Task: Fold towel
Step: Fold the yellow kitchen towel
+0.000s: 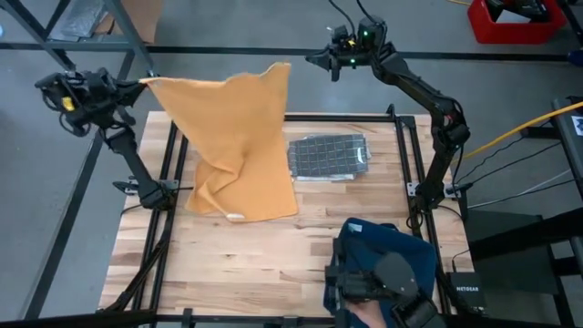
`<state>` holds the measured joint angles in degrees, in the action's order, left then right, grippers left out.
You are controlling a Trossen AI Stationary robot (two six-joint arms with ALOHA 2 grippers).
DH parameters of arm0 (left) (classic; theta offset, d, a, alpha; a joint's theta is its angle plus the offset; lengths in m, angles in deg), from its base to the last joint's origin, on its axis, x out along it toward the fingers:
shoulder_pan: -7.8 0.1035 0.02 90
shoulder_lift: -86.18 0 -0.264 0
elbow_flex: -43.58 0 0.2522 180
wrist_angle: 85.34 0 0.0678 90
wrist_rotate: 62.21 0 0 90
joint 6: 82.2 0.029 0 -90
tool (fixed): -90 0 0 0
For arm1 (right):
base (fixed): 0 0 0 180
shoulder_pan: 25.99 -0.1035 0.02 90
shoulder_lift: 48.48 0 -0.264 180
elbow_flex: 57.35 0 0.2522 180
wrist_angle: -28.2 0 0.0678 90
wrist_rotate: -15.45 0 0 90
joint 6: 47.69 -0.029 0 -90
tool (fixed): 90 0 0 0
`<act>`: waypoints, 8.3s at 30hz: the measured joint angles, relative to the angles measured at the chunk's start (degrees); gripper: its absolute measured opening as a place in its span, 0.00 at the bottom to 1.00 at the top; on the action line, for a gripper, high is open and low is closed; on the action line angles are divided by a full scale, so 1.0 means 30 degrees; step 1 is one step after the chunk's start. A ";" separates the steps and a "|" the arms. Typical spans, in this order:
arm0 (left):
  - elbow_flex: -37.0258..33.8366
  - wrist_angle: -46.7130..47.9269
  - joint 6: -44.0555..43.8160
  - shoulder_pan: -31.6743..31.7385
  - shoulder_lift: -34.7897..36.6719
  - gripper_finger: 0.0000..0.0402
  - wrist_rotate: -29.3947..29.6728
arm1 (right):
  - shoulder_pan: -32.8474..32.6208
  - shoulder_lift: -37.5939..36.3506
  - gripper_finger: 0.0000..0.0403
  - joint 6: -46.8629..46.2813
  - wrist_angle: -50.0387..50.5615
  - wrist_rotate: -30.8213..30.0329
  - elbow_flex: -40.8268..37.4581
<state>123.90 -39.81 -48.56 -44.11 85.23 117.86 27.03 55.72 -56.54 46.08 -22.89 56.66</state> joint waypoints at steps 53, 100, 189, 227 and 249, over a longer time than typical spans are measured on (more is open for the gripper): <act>-0.1819 0.4792 -0.7263 -0.0695 0.0015 0.00 -0.0027 | -1.1206 0.4976 0.16 0.5034 -0.4107 -1.6723 -0.0029; -0.4103 0.4751 -1.5636 -0.0691 -0.0007 0.00 -0.5197 | -1.2685 1.4724 0.53 1.0922 0.0463 -1.7880 0.9260; -0.7400 -1.6169 -0.9057 -0.0688 -0.7308 0.00 -0.9032 | -1.5629 1.6232 0.53 0.1518 -0.4494 -2.2713 0.9224; -0.7364 -1.6256 -0.3153 -0.0708 -0.7315 0.00 -0.9046 | -1.5895 0.8928 0.01 0.8416 0.8495 -2.9497 1.1118; -0.5239 -1.5921 -0.9023 -0.4894 -1.6650 0.00 -1.1931 | -2.5920 0.6129 0.01 -0.4907 2.0476 -2.7489 1.1118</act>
<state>108.19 -87.57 -75.63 -58.80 35.28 82.07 -50.73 74.11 -71.26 107.51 -105.36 90.02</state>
